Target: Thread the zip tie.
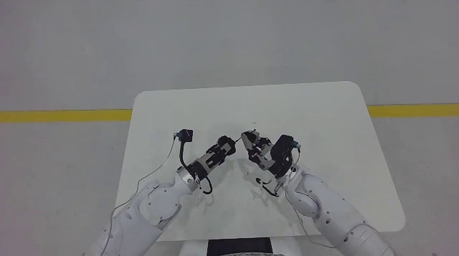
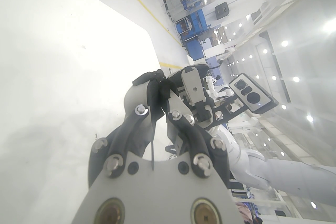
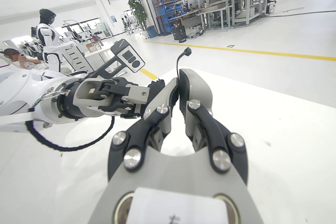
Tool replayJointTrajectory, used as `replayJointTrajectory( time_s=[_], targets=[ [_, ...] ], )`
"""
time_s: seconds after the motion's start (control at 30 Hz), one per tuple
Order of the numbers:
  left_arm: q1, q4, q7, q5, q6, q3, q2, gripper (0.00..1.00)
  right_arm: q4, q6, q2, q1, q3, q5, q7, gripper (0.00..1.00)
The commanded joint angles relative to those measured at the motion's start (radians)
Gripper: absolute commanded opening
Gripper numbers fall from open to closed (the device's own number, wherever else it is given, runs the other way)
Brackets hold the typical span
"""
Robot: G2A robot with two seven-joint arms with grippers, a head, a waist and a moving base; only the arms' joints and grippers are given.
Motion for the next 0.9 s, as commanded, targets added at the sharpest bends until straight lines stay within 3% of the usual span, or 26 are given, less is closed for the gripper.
replayJointTrajectory(
  time_s=[0.0, 0.87],
  targets=[
    [0.0, 0.0, 0.0, 0.0, 0.0, 0.0, 0.0, 0.0, -0.007, 0.0, 0.001, -0.006, 0.004, -0.004, -0.002, 0.0],
    [0.0, 0.0, 0.0, 0.0, 0.0, 0.0, 0.0, 0.0, 0.01, 0.0, -0.008, 0.007, -0.004, -0.001, 0.02, 0.0]
  ],
)
